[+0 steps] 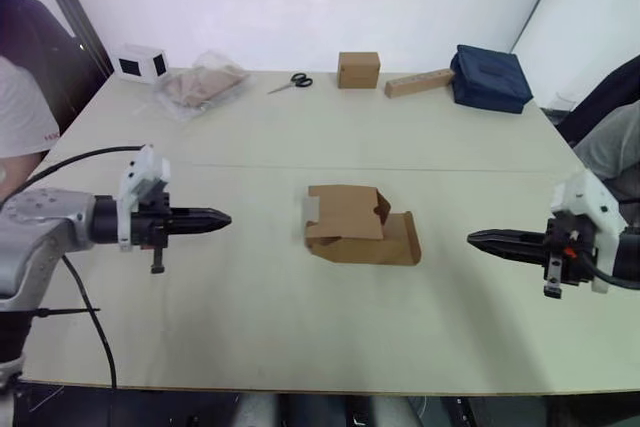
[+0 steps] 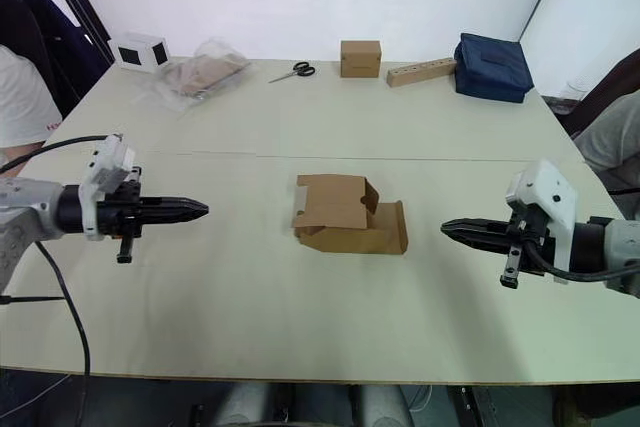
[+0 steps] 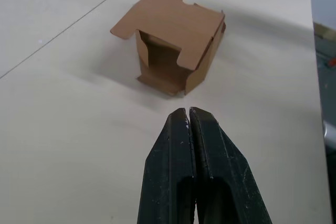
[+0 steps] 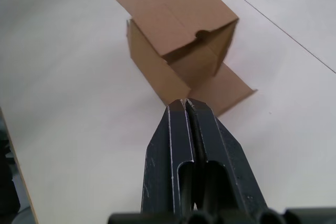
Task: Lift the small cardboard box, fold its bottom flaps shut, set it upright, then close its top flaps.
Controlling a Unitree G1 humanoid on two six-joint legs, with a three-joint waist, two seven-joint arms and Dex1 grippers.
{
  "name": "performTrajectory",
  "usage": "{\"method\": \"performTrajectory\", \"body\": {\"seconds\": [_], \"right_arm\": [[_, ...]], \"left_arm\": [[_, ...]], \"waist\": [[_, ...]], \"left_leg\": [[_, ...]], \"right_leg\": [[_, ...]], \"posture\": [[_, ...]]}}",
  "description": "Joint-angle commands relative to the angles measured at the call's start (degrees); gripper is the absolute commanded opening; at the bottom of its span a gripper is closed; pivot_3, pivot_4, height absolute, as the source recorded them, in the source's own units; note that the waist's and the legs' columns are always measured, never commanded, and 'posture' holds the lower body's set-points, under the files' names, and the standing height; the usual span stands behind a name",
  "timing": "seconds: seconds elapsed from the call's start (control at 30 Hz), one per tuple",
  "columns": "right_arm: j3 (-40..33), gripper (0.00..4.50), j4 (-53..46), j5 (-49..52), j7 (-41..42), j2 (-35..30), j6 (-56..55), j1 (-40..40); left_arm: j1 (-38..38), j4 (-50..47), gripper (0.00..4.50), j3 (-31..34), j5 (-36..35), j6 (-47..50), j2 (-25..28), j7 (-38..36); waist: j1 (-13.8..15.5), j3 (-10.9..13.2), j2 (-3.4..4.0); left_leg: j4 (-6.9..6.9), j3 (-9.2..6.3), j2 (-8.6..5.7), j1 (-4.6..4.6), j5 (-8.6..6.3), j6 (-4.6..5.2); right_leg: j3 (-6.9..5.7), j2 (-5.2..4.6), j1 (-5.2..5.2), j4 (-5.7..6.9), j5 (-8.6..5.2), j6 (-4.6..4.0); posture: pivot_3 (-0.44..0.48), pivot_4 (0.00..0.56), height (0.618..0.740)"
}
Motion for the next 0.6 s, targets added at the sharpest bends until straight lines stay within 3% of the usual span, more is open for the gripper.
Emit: {"method": "performTrajectory", "body": {"seconds": [0.03,0.27,0.47,0.6], "right_arm": [[1.06,0.0,-2.93,0.86,-2.1,1.55,-0.67,-0.58],[2.96,0.0,-5.66,0.64,-5.45,3.61,-0.85,-0.03],[2.29,0.0,-10.23,1.49,-9.13,6.01,0.01,3.05],[0.83,0.0,-12.61,2.07,-11.01,7.0,0.57,5.53]], "left_arm": [[-4.52,3.71,1.72,-0.78,-11.69,21.62,-7.01,7.32],[-10.73,15.65,4.43,2.14,-16.7,41.02,-14.04,13.27],[-17.2,29.15,4.43,4.88,-13.19,44.32,-21.45,19.4],[-19.65,32.06,4.43,3.9,-12.94,44.6,-24.63,20.56]], "waist": [[-0.18,0.0,-0.02],[-1.39,0.05,-0.1],[-1.4,0.04,-0.12],[-1.37,0.03,-0.12]], "left_leg": [[0.02,0.0,0.0,0.03,0.0,0.0],[0.01,-0.08,-0.02,0.08,0.0,0.0],[0.02,-0.08,-0.06,0.15,0.01,-0.02],[0.02,-0.08,-0.09,0.15,0.01,-0.02]], "right_leg": [[0.0,0.0,0.05,0.0,0.03,0.06],[0.0,0.15,0.04,0.07,0.1,0.25],[0.01,0.11,0.13,0.07,0.07,0.18],[0.02,0.01,0.16,0.03,0.05,0.14]], "posture": [[0.0,0.15,0.74],[0.0,0.15,0.74],[0.0,0.15,0.74],[0.0,0.15,0.74]]}}
